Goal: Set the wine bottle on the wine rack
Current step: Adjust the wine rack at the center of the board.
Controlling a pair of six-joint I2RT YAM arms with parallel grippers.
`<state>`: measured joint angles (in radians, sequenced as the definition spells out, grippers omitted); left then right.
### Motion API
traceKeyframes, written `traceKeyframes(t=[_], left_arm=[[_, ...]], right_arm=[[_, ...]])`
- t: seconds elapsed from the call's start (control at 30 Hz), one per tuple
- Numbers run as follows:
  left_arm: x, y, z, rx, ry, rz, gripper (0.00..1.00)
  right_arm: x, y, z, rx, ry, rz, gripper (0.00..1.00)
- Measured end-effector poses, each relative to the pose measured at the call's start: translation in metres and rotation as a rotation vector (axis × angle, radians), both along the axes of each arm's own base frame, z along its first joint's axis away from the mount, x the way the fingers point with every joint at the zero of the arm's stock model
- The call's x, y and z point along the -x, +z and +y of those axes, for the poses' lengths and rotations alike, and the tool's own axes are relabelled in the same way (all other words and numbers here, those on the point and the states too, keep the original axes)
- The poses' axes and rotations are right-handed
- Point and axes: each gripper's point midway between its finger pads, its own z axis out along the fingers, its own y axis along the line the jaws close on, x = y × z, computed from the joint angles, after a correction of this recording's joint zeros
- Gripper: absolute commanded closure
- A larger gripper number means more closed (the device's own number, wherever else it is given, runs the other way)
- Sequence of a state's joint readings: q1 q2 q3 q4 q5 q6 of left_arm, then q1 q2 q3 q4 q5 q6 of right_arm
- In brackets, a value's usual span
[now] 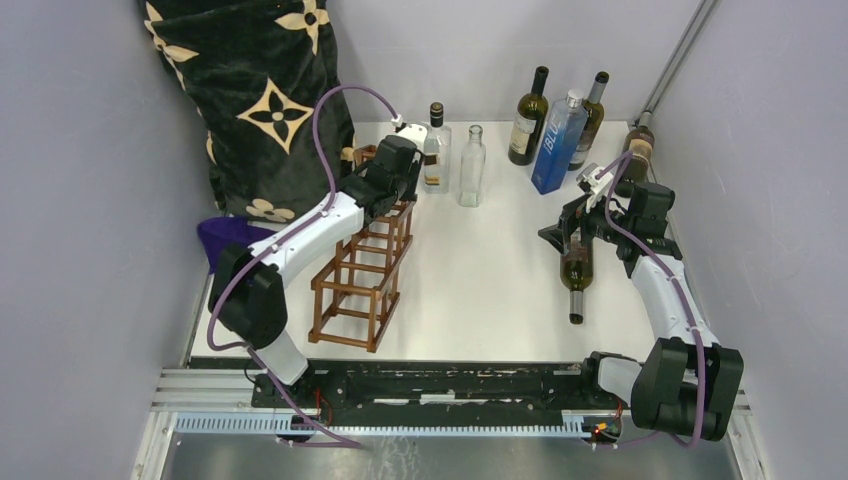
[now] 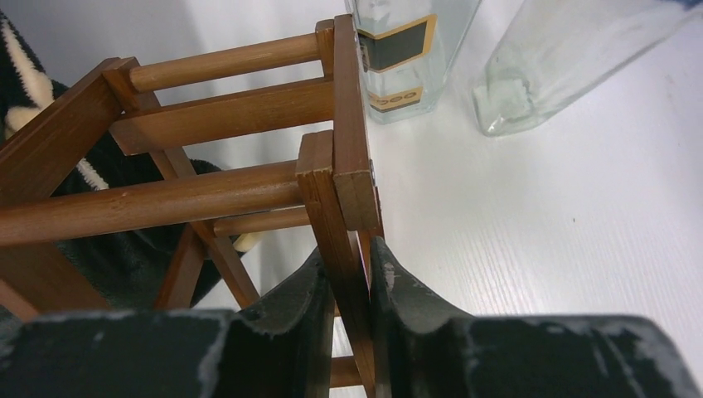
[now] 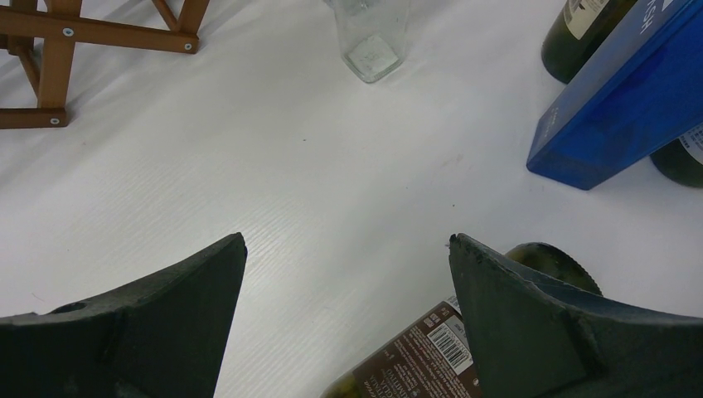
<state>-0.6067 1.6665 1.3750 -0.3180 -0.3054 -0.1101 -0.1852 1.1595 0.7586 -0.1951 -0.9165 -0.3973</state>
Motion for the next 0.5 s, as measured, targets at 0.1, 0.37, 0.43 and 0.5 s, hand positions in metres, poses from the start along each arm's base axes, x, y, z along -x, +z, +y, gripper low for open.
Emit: traceKeyframes(t=[0.1,0.37,0.43,0.5], left_arm=[[0.004,0.0,0.0,-0.016,-0.034,0.004,0.81],[0.013,0.0,0.003,-0.036,-0.059,0.028,0.84],[0.015,0.0,0.002,-0.035,-0.075,0.033,0.85],[0.018,-0.001,0.001,-0.042,-0.098,0.034,0.87]], right_arm=[[0.0,0.0,0.0,0.0,0.0,0.0,0.02],[0.0,-0.001,0.0,-0.001,0.0,0.002,0.02],[0.001,-0.001,0.0,-0.001,0.001,0.003,0.02],[0.001,-0.001,0.0,-0.002,0.002,0.002,0.02]])
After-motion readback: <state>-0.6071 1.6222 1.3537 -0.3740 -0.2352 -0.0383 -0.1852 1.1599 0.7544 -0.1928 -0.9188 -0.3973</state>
